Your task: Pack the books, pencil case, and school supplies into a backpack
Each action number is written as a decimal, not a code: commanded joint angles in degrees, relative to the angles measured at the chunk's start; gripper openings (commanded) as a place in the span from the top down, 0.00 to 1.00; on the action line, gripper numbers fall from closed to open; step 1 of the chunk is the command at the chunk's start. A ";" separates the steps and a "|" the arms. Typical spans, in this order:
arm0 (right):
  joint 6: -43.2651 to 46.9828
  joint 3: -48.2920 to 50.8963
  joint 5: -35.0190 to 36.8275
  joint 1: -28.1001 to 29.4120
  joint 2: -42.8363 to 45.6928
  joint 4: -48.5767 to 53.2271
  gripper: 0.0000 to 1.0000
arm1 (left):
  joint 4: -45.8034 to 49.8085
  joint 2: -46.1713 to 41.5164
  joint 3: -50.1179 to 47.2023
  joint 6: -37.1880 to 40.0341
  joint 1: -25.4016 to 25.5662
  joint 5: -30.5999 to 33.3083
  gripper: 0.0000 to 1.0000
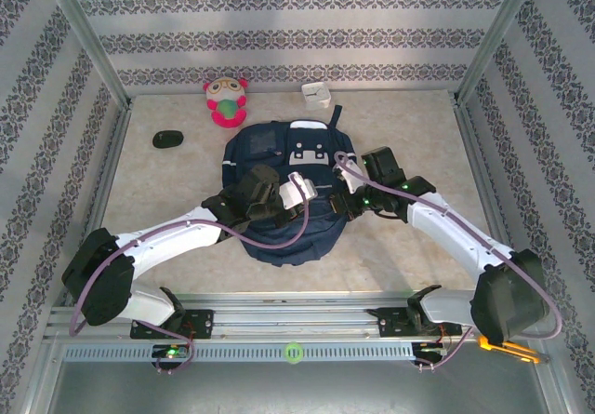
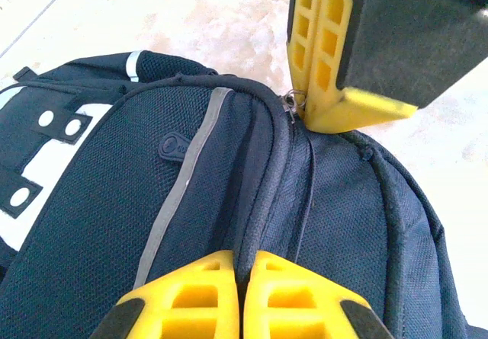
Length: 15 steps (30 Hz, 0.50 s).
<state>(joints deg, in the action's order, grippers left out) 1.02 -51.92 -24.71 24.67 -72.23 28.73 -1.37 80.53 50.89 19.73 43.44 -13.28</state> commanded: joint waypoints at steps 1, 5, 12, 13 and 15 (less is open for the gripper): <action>-4.06 -0.29 -0.44 0.56 3.23 0.88 1.00 | -5.57 -0.12 2.81 -3.55 0.42 1.02 1.00; -12.96 1.09 -4.86 2.59 4.37 -2.16 1.00 | -7.88 0.84 3.07 -5.76 0.61 1.13 1.00; -27.23 0.67 -6.41 12.02 1.15 -10.04 1.00 | -8.83 3.51 5.53 -6.63 2.30 0.89 1.00; -28.59 0.35 -6.56 12.97 0.26 -10.63 1.00 | -9.12 3.66 5.55 -6.95 2.43 0.91 1.00; -30.70 0.20 -7.16 13.90 -1.06 -11.79 1.00 | -10.38 3.57 5.24 -7.64 2.44 1.14 1.00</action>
<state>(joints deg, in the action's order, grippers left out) -23.29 -50.85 -23.70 34.63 -71.90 22.50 -2.63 83.64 52.99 14.68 44.95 -12.97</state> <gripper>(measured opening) 0.042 0.052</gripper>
